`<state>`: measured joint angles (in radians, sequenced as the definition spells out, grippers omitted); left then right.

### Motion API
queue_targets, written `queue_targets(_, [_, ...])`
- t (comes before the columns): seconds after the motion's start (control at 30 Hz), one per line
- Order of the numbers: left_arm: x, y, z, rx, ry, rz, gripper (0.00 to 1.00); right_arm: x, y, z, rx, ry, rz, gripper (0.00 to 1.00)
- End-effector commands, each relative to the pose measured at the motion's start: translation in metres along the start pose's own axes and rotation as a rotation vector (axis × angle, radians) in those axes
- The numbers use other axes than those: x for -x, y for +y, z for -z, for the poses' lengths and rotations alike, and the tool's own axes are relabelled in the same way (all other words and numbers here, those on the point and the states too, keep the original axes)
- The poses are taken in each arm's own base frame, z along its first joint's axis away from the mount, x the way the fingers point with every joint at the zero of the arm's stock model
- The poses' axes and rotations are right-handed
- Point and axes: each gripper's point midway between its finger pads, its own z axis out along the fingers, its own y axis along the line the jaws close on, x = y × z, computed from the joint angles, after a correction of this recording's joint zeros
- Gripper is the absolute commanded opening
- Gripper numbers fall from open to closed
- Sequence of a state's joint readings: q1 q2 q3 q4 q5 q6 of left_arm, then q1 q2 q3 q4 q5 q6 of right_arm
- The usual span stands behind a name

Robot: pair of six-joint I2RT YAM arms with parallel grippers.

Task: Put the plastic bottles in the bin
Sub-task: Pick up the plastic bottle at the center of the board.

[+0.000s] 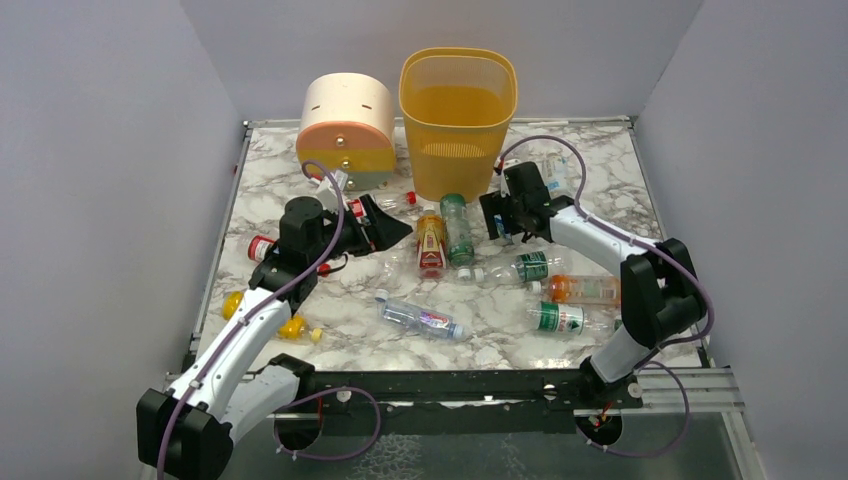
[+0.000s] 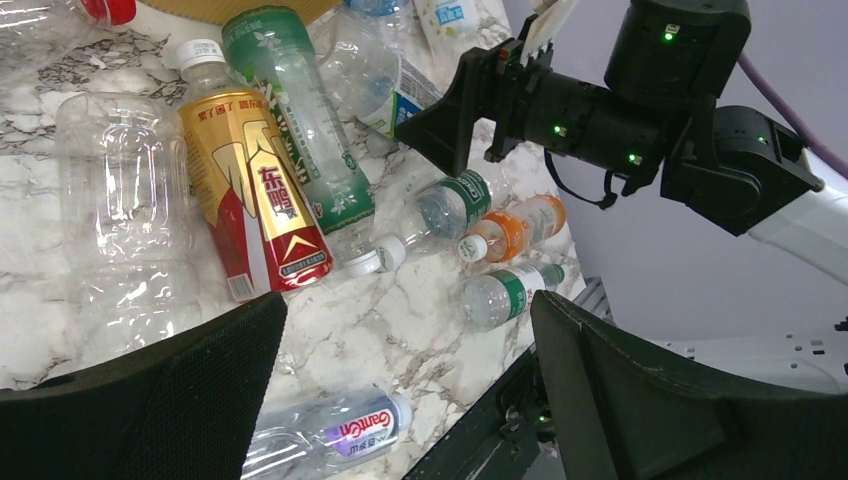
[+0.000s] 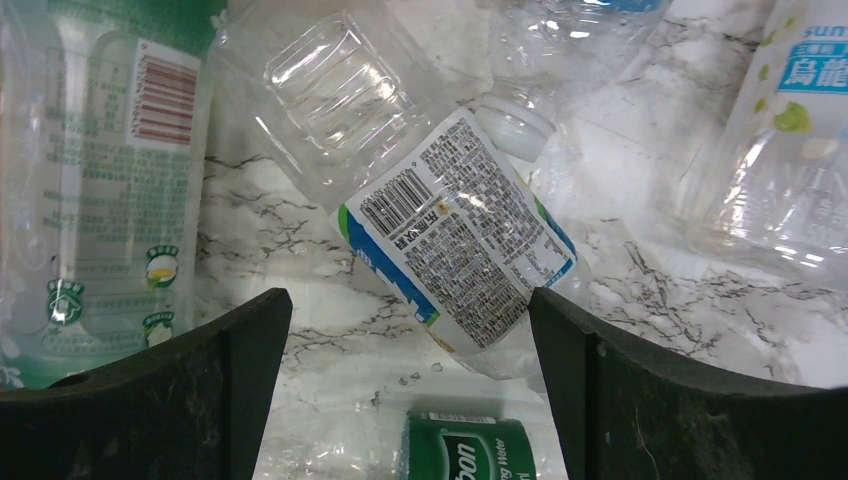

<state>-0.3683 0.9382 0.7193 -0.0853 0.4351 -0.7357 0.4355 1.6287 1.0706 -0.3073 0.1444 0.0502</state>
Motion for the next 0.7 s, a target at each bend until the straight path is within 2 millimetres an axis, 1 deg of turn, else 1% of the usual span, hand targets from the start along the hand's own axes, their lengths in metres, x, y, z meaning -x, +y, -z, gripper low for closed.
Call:
queue_targets(0.0, [0.0,-0.004,0.005,-0.004,-0.016,-0.008,0.99,0.019,-0.016,0.002,-0.095,-0.043,0.014,0.92])
queue_targets(0.13, [-0.003,-0.003,0.008,0.0,-0.013,-0.012,0.99,0.035,-0.013,0.017,-0.069,-0.113,0.005,0.93])
queue_targets(0.2, [-0.005,-0.002,0.007,0.002,-0.009,-0.01,0.99,0.039,-0.015,0.02,-0.078,-0.129,0.001,0.92])
queue_targets(0.3, [-0.006,-0.002,0.008,0.004,-0.005,-0.009,0.99,0.038,-0.014,0.012,-0.077,-0.116,0.007,0.92])
queue_targets(0.5, [-0.006,-0.003,0.01,0.004,-0.008,-0.015,0.99,0.028,-0.001,-0.003,-0.012,-0.061,0.033,0.93])
queue_targets(0.67, [-0.007,-0.002,0.009,0.007,-0.004,-0.015,0.99,0.02,0.002,-0.014,0.002,-0.039,0.06,0.92])
